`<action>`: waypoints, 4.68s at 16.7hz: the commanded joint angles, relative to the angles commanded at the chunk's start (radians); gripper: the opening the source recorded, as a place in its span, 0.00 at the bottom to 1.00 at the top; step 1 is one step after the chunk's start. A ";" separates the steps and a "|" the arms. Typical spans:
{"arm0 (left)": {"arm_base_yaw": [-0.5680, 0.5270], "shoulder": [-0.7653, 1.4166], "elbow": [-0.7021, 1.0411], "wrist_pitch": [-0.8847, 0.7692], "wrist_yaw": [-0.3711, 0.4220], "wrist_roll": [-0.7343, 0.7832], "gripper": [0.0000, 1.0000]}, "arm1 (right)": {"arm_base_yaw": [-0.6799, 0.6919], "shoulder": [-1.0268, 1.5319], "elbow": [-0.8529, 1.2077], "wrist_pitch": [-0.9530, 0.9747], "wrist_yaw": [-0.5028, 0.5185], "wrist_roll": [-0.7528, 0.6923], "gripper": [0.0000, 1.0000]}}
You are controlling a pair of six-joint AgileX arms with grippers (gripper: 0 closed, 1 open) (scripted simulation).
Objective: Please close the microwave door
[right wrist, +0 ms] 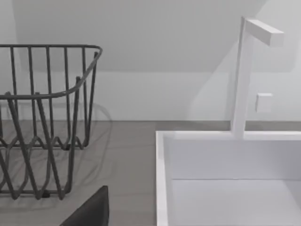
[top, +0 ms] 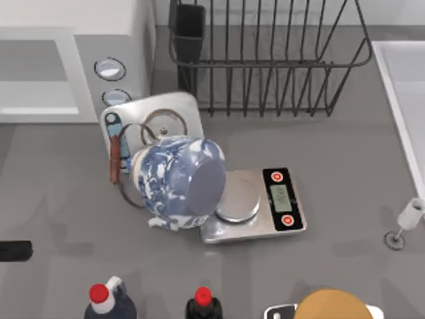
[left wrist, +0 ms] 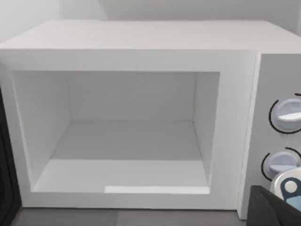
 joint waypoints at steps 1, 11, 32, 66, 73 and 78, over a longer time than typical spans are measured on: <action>0.004 0.004 -0.003 0.003 0.003 -0.001 0.00 | 0.000 0.000 0.000 0.000 0.000 0.000 1.00; 0.151 0.195 0.004 0.187 0.151 0.003 0.00 | 0.000 0.000 0.000 0.000 0.000 0.000 1.00; 0.012 0.380 0.071 0.238 -0.018 0.103 0.00 | 0.000 0.000 0.000 0.000 0.000 0.000 1.00; 1.284 1.924 1.180 -0.388 0.906 0.931 0.00 | 0.000 0.000 0.000 0.000 0.000 0.000 1.00; 1.287 1.972 1.080 -0.243 0.908 0.933 0.00 | 0.000 0.000 0.000 0.000 0.000 0.000 1.00; 1.261 1.930 1.043 -0.222 0.898 0.908 0.00 | 0.000 0.000 0.000 0.000 0.000 0.000 1.00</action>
